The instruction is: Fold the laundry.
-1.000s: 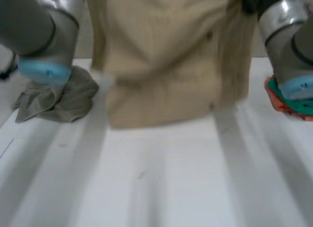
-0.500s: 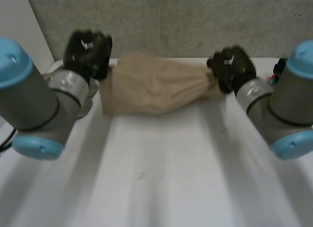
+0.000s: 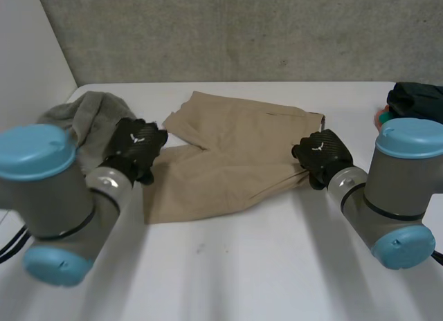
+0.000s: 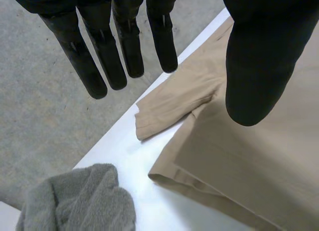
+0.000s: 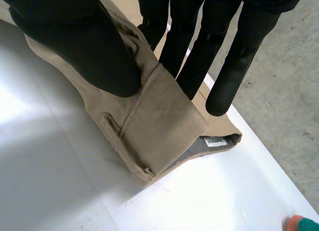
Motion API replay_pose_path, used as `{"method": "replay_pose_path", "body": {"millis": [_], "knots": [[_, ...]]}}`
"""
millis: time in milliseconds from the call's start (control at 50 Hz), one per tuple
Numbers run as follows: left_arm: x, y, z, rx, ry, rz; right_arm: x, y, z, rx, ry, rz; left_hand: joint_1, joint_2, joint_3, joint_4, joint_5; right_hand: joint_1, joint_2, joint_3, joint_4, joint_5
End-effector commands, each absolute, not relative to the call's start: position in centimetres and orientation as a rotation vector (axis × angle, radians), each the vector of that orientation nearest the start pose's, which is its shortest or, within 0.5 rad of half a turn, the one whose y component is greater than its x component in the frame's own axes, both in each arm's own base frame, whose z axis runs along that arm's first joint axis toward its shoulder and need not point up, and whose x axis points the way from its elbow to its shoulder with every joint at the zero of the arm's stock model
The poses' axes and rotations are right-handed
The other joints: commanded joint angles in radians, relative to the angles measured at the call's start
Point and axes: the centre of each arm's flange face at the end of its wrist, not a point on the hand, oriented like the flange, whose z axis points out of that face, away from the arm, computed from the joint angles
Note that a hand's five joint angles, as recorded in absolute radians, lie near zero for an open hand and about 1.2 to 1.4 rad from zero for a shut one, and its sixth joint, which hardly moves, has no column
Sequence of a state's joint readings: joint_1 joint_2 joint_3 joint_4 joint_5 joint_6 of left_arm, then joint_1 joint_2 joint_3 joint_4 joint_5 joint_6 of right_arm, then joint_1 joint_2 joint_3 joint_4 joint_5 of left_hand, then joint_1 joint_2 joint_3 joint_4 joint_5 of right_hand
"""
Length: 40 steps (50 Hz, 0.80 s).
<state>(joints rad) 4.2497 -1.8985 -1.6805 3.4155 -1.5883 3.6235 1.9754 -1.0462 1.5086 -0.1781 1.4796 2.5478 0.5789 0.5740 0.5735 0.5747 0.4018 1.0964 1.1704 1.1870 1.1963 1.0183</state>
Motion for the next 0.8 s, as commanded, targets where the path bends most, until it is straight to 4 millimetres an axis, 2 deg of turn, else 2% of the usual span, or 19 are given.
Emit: {"method": "replay_pose_path", "body": {"millis": [20, 120, 160, 240, 420, 800], "knots": [[-25.3, -21.4, 17.9, 1.111, 2.206, -1.910, 27.6, -29.1, 15.9, -1.295, 2.194, -1.906, 0.224, 0.229, 0.230, 0.229, 0.227, 0.300, 0.226, 0.209, 0.200, 0.203], [-25.1, -21.2, 16.7, 1.128, 2.240, -1.866, 27.6, -29.0, 15.9, -1.299, 2.196, -1.903, 0.207, 0.212, 0.213, 0.211, 0.210, 0.300, 0.226, 0.209, 0.200, 0.203], [-25.2, -21.7, 15.2, 1.153, 2.283, -1.810, 27.6, -29.0, 15.8, -1.297, 2.202, -1.897, 0.201, 0.206, 0.207, 0.205, 0.204, 0.300, 0.226, 0.209, 0.200, 0.203], [-25.6, -23.1, 13.6, 1.197, 2.329, -1.774, 27.6, -28.7, 15.5, -1.304, 2.203, -1.882, 0.172, 0.177, 0.177, 0.176, 0.174, 0.300, 0.226, 0.209, 0.200, 0.203], [-25.2, -25.8, 12.5, 1.196, 2.370, -1.777, 27.6, -28.5, 15.4, -1.311, 2.204, -1.873, 0.172, 0.177, 0.177, 0.176, 0.174, 0.300, 0.226, 0.209, 0.200, 0.203], [-26.0, -27.2, 11.7, 1.212, 2.365, -1.779, 27.6, -28.5, 15.1, -1.314, 2.207, -1.868, 0.163, 0.168, 0.168, 0.167, 0.166, 0.300, 0.226, 0.209, 0.200, 0.203]]}}
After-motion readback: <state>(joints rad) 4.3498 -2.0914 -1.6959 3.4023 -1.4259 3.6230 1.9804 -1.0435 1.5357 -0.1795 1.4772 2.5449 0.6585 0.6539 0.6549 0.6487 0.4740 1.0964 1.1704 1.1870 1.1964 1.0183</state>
